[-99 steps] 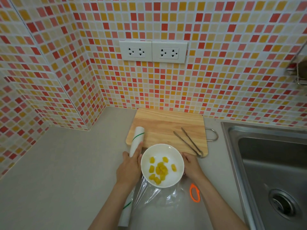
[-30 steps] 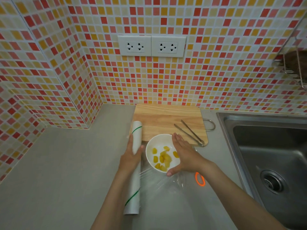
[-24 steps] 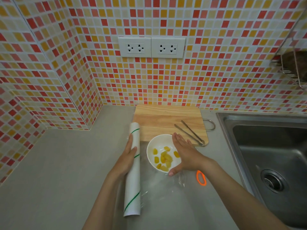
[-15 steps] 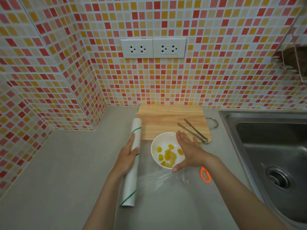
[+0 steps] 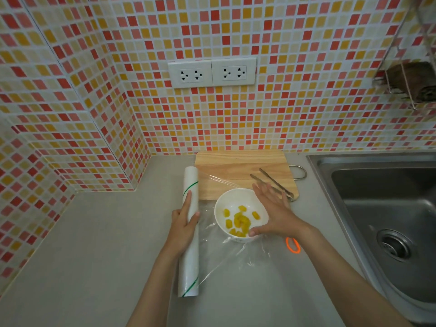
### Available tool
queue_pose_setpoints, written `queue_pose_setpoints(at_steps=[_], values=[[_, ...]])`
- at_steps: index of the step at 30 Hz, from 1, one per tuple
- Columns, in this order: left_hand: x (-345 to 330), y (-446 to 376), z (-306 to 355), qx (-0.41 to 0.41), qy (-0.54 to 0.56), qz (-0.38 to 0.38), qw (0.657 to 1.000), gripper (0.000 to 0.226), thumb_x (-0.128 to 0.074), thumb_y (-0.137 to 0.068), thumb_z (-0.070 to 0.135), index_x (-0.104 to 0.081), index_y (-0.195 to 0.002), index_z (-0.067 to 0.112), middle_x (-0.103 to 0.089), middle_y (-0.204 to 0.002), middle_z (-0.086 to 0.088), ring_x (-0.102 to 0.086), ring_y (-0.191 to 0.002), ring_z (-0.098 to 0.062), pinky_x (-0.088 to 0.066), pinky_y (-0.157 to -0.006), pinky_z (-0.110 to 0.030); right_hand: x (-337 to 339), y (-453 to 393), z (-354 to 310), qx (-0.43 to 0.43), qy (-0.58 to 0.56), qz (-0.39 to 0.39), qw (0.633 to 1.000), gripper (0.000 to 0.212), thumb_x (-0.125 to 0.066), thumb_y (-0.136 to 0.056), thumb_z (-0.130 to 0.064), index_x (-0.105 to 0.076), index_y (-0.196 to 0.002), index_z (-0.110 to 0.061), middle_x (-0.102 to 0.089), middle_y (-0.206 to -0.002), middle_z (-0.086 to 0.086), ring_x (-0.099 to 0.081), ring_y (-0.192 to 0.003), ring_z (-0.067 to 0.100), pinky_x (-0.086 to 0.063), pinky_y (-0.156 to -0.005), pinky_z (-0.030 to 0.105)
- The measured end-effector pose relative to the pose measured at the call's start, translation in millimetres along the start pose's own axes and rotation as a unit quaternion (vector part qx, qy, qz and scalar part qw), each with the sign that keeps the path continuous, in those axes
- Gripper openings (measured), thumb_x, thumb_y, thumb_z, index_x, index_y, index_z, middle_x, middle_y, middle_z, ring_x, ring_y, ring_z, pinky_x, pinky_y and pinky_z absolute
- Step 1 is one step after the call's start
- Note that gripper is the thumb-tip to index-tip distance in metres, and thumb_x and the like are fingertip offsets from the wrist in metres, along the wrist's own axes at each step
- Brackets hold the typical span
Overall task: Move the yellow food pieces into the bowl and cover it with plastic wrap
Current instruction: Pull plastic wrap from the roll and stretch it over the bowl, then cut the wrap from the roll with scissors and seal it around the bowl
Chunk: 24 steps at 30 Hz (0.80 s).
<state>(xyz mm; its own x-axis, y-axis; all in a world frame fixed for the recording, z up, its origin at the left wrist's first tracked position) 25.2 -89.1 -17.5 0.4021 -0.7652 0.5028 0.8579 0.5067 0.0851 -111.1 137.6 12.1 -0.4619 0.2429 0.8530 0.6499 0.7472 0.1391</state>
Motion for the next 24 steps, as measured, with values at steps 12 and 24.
queue_pose_setpoints(at_steps=[12,24], values=[[-3,-15,-4,-0.012,0.023,0.006,1.0,0.059,-0.041,-0.098,0.028,-0.01,-0.147,0.04,-0.037,-0.143,-0.011,-0.035,-0.121,-0.011,-0.022,-0.101,-0.023,-16,66,40,-0.321,0.045,0.093,0.942,0.028,-0.054,-0.086,-0.025,-0.055,-0.105,-0.005,-0.053,-0.111,0.016,-0.052,-0.109,0.035,-0.046,-0.081,0.036],[4,-6,-8,0.006,0.045,0.003,0.999,0.06,-0.042,-0.098,0.028,-0.011,-0.148,0.038,-0.035,-0.147,-0.016,-0.033,-0.137,-0.024,-0.024,-0.111,-0.032,18,83,12,-0.275,-0.326,0.127,0.895,0.018,-0.054,-0.085,-0.003,-0.058,-0.101,-0.011,-0.071,-0.08,0.015,-0.065,-0.062,0.028,-0.045,-0.052,0.029]])
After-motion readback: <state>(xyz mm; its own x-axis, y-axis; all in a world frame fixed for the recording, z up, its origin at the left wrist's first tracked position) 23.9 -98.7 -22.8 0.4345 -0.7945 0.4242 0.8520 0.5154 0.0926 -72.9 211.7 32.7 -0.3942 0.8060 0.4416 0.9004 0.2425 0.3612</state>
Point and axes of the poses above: each hand's wrist, its own y-axis away from the middle knuckle, its own x-axis out of the back of the hand, z = x × y, the point moved 2 cm from there along -y, towards the middle knuckle
